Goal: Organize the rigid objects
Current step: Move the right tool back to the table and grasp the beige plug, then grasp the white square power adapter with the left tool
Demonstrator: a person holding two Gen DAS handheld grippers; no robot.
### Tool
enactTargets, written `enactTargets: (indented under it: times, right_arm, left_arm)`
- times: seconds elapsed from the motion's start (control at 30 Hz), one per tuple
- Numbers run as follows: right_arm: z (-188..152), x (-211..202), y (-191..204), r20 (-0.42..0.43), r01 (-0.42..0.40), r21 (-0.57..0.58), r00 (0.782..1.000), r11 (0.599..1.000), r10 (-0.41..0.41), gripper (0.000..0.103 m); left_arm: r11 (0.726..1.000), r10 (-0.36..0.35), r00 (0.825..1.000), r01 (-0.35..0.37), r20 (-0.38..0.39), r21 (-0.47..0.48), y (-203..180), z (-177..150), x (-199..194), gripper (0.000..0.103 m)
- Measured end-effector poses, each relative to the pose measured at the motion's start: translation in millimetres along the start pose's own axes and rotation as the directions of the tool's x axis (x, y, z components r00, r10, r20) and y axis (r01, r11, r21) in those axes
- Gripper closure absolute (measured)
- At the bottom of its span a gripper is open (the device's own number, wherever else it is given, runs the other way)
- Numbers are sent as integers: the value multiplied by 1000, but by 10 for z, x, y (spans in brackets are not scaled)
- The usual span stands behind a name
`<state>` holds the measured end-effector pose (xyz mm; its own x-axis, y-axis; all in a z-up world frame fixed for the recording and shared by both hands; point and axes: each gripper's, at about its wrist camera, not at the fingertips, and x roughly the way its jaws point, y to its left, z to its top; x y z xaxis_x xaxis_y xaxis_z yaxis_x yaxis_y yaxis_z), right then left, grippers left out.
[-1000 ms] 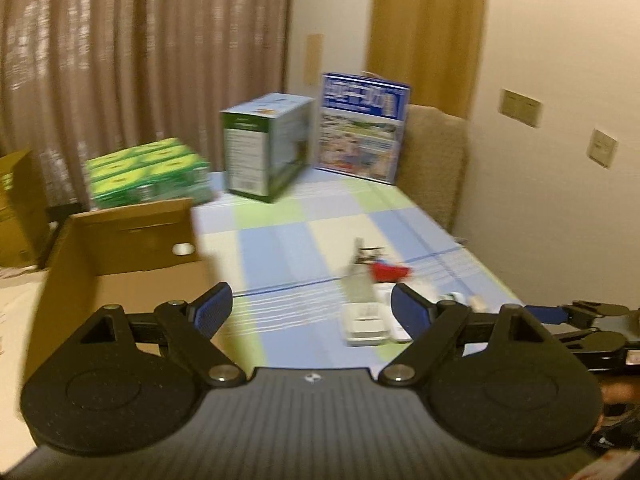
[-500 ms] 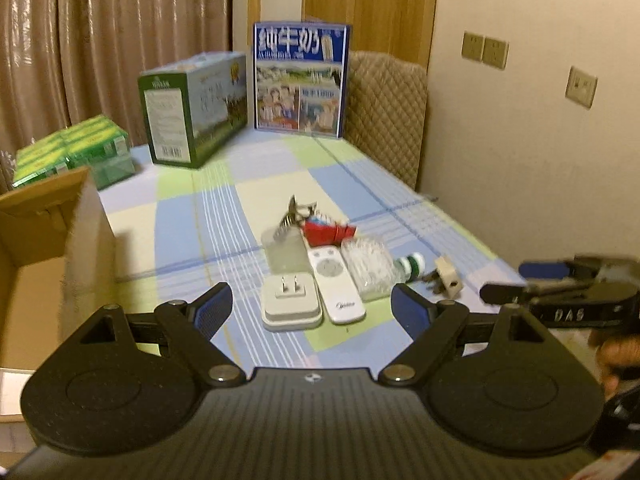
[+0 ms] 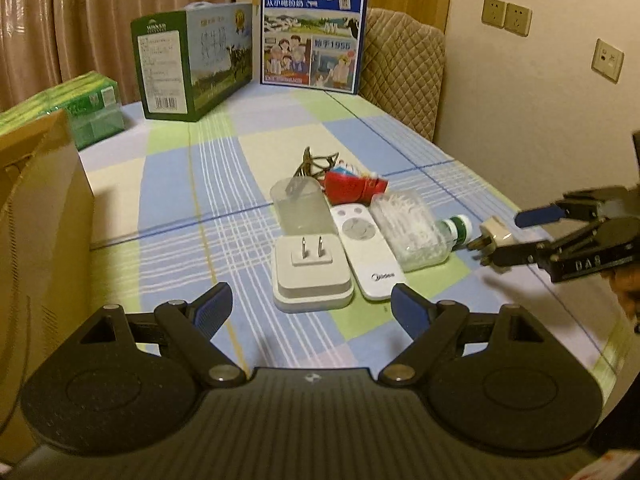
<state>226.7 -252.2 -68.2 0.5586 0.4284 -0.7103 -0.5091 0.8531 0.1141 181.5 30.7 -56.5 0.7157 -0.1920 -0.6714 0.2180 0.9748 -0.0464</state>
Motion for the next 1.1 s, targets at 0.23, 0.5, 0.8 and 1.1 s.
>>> enactTargets:
  times: [0.23, 0.5, 0.8, 1.1]
  right_arm:
    - [4, 219, -170, -31, -87, -37, 996, 996, 85, 30]
    - [5, 297, -245, -46, -132, -42, 990, 990, 130, 43]
    - [29, 201, -31, -78, -85, 28, 993, 996, 87, 53]
    - [111, 104, 289, -4, -30, 175, 1000, 984, 31, 53]
  left_arm:
    - [1000, -20, 1000, 20, -7, -8, 43, 4, 140, 19]
    - [999, -34, 999, 34, -19, -9, 42, -24, 228, 19]
    - [999, -31, 999, 30, -22, -13, 46, -32, 279, 19]
    - [1000, 26, 1000, -26, -17, 16, -10, 11, 529, 30]
